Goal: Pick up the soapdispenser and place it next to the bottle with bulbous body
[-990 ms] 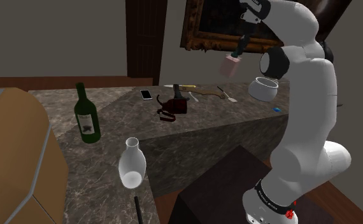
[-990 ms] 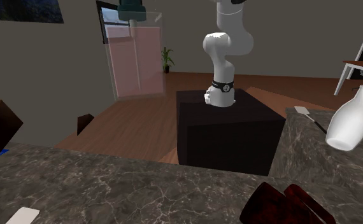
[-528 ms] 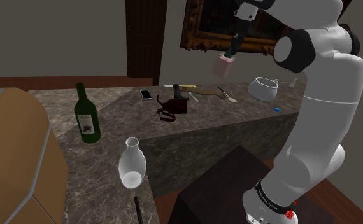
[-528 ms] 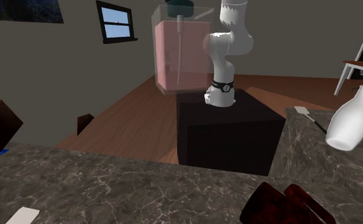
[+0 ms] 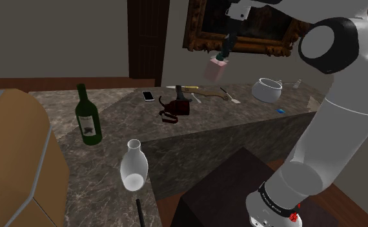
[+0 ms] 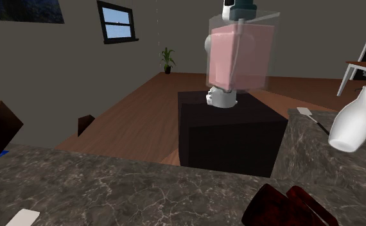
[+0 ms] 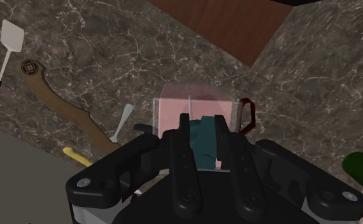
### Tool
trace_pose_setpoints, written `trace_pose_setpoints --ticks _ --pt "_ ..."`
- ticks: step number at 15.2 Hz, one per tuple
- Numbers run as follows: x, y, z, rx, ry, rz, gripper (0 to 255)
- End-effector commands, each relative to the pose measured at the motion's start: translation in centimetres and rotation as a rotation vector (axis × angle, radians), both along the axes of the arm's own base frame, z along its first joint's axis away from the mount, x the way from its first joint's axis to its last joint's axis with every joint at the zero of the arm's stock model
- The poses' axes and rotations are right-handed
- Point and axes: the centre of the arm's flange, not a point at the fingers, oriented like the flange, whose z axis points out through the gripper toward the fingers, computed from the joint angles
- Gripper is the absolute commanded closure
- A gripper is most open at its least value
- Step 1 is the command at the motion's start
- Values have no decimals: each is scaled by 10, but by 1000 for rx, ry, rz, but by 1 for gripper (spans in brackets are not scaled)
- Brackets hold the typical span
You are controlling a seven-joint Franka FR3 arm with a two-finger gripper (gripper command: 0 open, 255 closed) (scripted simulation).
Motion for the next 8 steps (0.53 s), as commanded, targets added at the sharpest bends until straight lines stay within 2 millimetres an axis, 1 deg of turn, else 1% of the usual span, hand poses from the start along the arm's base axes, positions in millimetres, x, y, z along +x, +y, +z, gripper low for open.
trace_pose_setpoints --ticks 1,8 --pt "-2 27 -1 -1 0 -1 255" --pt "-4 119 0 -1 0 -1 255"
